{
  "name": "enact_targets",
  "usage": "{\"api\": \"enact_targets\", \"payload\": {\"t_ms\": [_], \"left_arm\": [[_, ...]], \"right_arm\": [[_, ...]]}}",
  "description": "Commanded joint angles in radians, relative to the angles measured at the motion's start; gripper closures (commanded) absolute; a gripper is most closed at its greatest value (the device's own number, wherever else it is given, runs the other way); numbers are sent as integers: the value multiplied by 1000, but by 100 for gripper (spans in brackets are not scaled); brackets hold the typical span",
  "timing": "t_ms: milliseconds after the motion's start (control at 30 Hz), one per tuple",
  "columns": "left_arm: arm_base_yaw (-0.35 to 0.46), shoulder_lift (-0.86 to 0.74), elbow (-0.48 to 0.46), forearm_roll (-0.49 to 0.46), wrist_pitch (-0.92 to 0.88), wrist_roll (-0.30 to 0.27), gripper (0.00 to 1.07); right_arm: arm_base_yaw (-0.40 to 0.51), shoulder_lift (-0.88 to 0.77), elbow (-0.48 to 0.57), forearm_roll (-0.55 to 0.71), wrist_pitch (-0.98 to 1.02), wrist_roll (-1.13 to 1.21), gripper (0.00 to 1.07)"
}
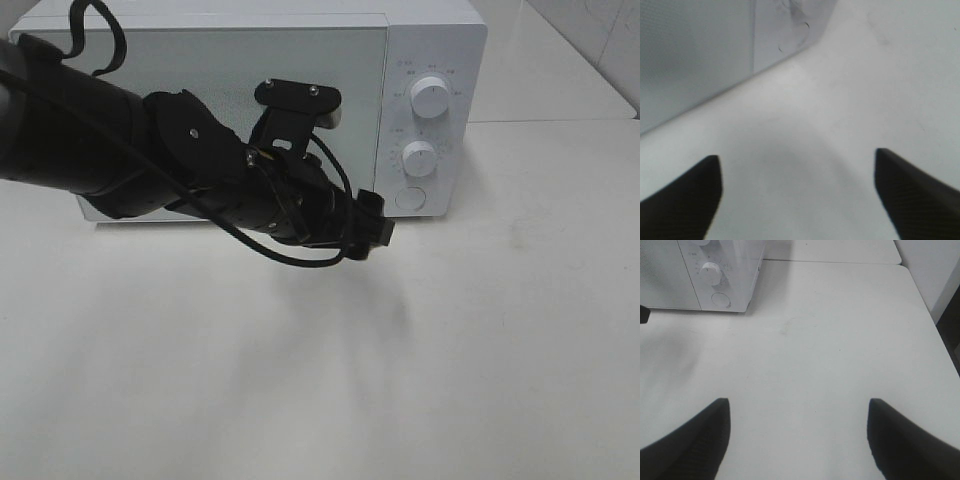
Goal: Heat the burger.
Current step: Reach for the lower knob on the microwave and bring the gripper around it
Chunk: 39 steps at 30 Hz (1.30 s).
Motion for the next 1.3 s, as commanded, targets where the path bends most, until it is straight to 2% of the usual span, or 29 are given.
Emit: {"api": "enact_targets", "payload": {"t_ms": [33, 67, 167, 200, 267, 300, 367, 433, 467, 567, 633, 667, 733, 833, 900, 933, 1000, 1067, 1100, 1167, 1200, 1233, 1300], "left_arm": [[-1, -31, 2, 42, 102, 2, 7], [-1, -31, 2, 42, 102, 2, 7], [-1, -80, 2, 185, 256, 1, 7], [-1, -80, 2, 185, 256, 1, 7], [-1, -115, 2, 276, 360, -11, 7], [-1, -115, 2, 276, 360, -11, 7], [11, -152, 1, 339, 473, -55, 7], [11, -163, 1, 351, 499, -74, 7], [31, -186, 1, 388, 555, -117, 7], [41, -195, 1, 396, 581, -141, 7], [119, -234, 1, 409, 677, -216, 7], [119, -234, 1, 409, 677, -216, 7], [195, -267, 1, 409, 760, -228, 7], [223, -280, 1, 409, 788, -227, 7], [329, -331, 1, 409, 868, -246, 7], [329, -331, 1, 409, 868, -246, 7], [409, -372, 1, 410, 915, -251, 7], [437, -388, 1, 412, 929, -257, 7], [492, -420, 2, 428, 952, -272, 7], [512, -433, 7, 439, 958, -279, 7], [564, -469, 24, 470, 970, -302, 7], [564, -469, 24, 470, 970, -302, 7], [636, -520, 60, 498, 985, -333, 7]], "right_arm": [[-6, -29, 2, -4, -3, -3, 34], [-6, -29, 2, -4, -3, -3, 34], [-6, -29, 2, -4, -3, -3, 34], [-6, -29, 2, -4, -3, -3, 34], [-6, -29, 2, -4, -3, -3, 34], [-6, -29, 2, -4, -3, -3, 34], [-6, -29, 2, -4, -3, -3, 34], [-6, -29, 2, -4, -3, -3, 34], [-6, -29, 2, -4, -3, -3, 34], [-6, -29, 2, -4, -3, -3, 34], [-6, -29, 2, -4, -3, -3, 34], [-6, -29, 2, -4, -3, -3, 34], [-6, -29, 2, -4, -3, -3, 34], [-6, -29, 2, -4, -3, -3, 34], [-6, -29, 2, -4, -3, -3, 34], [-6, -29, 2, -4, -3, -3, 34], [-6, -29, 2, -4, -3, -3, 34], [-6, -29, 2, -4, -3, -3, 34], [-6, -29, 2, -4, -3, -3, 34], [-6, -29, 2, -4, -3, -3, 34], [-6, -29, 2, -4, -3, -3, 34], [-6, -29, 2, -4, -3, -3, 34], [-6, -29, 2, -4, -3, -3, 34]]}}
